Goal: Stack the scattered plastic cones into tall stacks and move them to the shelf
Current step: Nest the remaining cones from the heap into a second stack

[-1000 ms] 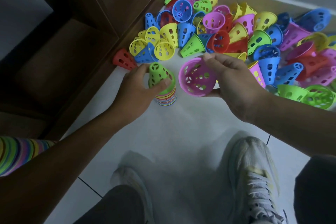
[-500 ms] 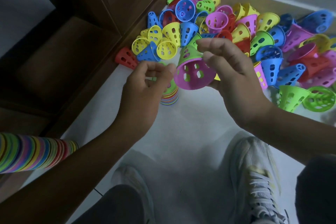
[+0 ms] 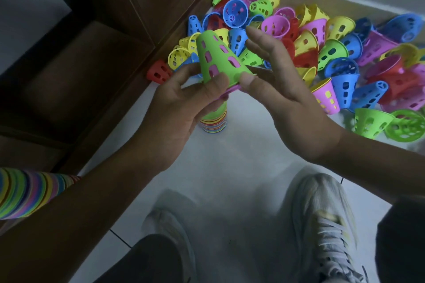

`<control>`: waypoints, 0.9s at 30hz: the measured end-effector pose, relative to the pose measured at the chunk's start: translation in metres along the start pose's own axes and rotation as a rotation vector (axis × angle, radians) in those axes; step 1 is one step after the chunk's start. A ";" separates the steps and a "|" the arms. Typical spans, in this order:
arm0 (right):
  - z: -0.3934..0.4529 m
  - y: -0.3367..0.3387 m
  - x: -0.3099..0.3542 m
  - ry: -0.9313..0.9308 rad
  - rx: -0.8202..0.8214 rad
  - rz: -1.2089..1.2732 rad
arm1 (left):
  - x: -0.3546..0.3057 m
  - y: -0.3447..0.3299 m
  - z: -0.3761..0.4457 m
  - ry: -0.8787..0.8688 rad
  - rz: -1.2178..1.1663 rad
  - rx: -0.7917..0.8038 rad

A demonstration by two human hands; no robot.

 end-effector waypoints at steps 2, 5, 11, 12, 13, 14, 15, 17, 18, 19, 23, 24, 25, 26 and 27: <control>0.001 0.000 -0.003 -0.041 -0.005 0.009 | -0.002 0.005 0.002 -0.065 0.056 -0.037; 0.000 0.002 -0.010 -0.075 -0.032 -0.045 | -0.004 0.010 0.005 -0.167 0.176 -0.150; -0.002 0.025 -0.041 -0.090 -0.261 -0.259 | 0.014 0.031 0.019 -0.279 0.397 -0.250; -0.003 0.033 -0.050 -0.087 -0.301 -0.320 | 0.019 0.035 0.021 -0.276 0.430 -0.251; -0.004 0.041 -0.061 -0.092 -0.332 -0.381 | 0.025 0.038 0.022 -0.268 0.462 -0.250; -0.005 0.050 -0.072 -0.101 -0.353 -0.441 | 0.031 0.042 0.024 -0.258 0.486 -0.247; -0.008 0.058 -0.082 -0.109 -0.362 -0.504 | 0.037 0.045 0.025 -0.251 0.509 -0.244; -0.013 0.071 -0.100 -0.114 -0.334 -0.624 | 0.045 0.051 0.027 -0.256 0.574 -0.240; -0.014 0.075 -0.106 -0.116 -0.308 -0.673 | 0.048 0.054 0.029 -0.260 0.619 -0.238; -0.015 0.077 -0.111 -0.118 -0.283 -0.714 | 0.050 0.056 0.031 -0.262 0.666 -0.236; -0.013 0.082 -0.119 -0.114 -0.226 -0.805 | 0.054 0.058 0.038 -0.253 0.821 -0.208; -0.011 0.083 -0.120 -0.121 -0.218 -0.822 | 0.055 0.059 0.039 -0.245 0.850 -0.198; -0.008 0.083 -0.120 -0.125 -0.211 -0.838 | 0.055 0.060 0.040 -0.236 0.873 -0.191; -0.006 0.084 -0.121 -0.122 -0.212 -0.850 | 0.057 0.063 0.040 -0.230 0.895 -0.186; -0.004 0.085 -0.120 -0.115 -0.217 -0.861 | 0.058 0.066 0.040 -0.222 0.912 -0.182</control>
Point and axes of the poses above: each hand's wrist, its own z-axis towards the middle knuckle, its own y-axis out of the back of the hand, x = y × z, the point moved 2 cm from there along z, towards the middle knuckle, and after that the axes turned 3 degrees about y, right-handed, at the moved point
